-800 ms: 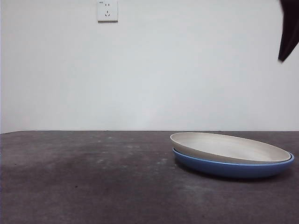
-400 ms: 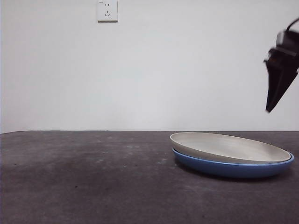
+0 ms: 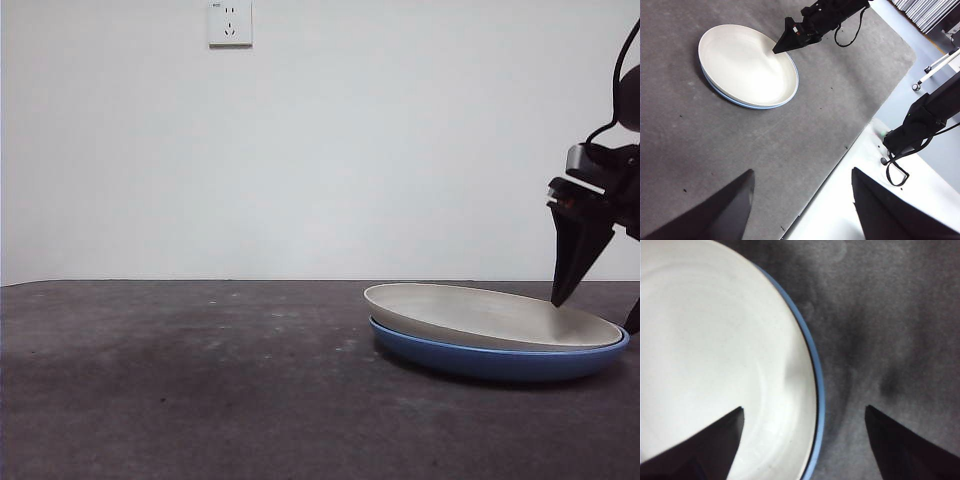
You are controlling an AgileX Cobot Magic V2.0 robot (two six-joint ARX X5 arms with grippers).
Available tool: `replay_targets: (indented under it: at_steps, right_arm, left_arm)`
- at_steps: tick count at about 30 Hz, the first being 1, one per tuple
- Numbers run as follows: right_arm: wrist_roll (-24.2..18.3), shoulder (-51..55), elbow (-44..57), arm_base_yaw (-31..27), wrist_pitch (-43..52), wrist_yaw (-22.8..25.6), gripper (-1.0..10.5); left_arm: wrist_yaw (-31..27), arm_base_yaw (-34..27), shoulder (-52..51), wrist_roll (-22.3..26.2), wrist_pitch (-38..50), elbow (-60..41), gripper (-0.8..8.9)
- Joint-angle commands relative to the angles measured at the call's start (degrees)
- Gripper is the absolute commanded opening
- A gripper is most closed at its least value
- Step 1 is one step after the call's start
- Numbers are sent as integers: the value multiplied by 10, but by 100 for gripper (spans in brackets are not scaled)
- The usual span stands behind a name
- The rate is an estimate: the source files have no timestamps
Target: Pick up the white plate, put it on the blue plate, put it on desk
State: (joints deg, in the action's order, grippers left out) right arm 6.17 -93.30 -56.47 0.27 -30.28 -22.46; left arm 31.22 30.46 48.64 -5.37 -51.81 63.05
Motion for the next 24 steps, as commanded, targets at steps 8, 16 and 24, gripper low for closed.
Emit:
replay_targets:
  at_steps: [8,16,24]
  right_arm:
    - [-6,-33,-4,0,13,-1,203]
    - [-6,-40,-4,0,18,-1,10]
    - [9,-23,-4,-5,15,-1,10]
  left_arm:
    - [1,3,3,8,4,5,311]
    - [1,3,3,8,4,5,311]
    - [1,3,3,8,4,5,311]
